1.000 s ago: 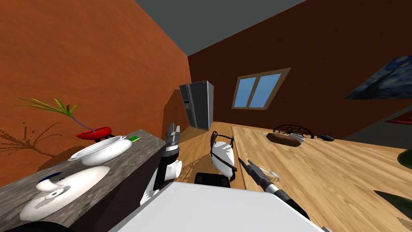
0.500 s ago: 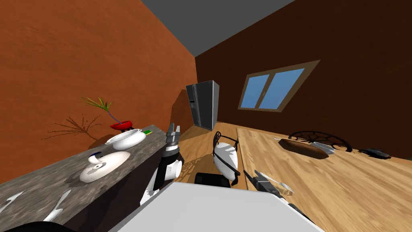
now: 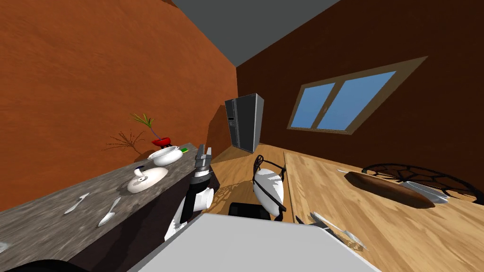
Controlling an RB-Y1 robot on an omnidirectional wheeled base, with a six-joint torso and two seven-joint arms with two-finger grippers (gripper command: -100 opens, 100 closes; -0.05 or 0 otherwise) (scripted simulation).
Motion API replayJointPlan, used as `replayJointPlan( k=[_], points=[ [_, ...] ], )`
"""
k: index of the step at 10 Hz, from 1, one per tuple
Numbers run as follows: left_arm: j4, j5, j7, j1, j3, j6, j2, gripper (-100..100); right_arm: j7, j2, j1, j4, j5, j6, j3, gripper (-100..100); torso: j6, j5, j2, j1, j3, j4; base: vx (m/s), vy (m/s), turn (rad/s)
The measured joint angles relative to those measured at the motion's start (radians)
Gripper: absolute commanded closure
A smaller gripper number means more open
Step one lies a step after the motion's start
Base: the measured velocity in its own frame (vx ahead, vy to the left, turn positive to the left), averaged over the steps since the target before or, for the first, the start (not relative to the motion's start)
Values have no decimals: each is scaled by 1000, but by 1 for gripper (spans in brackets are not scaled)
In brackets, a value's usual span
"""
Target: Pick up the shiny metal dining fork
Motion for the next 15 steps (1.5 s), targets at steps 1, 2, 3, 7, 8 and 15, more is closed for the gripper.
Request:
replayJointPlan(
  k=[1, 2, 3, 7, 8, 15],
  points=[
    [0, 0, 0, 0, 0, 0, 0, 0, 25, -9, -8, 38, 9, 1, 13, -100, -1, 0, 0, 0, 0, 0, -3, -19, 307],
    [0, 0, 0, 0, 0, 0, 0, 0, 56, -31, -5, 73, 18, 8, 23, -100, -1, 0, 0, 0, 0, 0, 2, -24, 303],
    [0, 0, 0, 0, 0, 0, 0, 0, 83, -67, 14, 108, 19, 4, 17, -100, -1, 0, 0, -1, 0, 0, 5, -22, 303],
    [0, 0, 0, 0, 0, 0, 0, 0, 173, -136, 30, 221, 43, 24, 44, -100, 0, 0, -1, 1, -1, 0, 5, -14, 209],
    [0, 0, 0, 0, 0, 0, 0, 0, 195, -165, 31, 253, 45, 30, 53, -100, 0, 0, -1, 0, -1, 0, 5, -17, 234],
    [0, 0, 0, 0, 0, 0, 0, 0, 320, -279, 47, 410, 71, 72, 111, -100, 0, 0, -1, 1, -1, 0, 6, -9, 141]
  ],
)
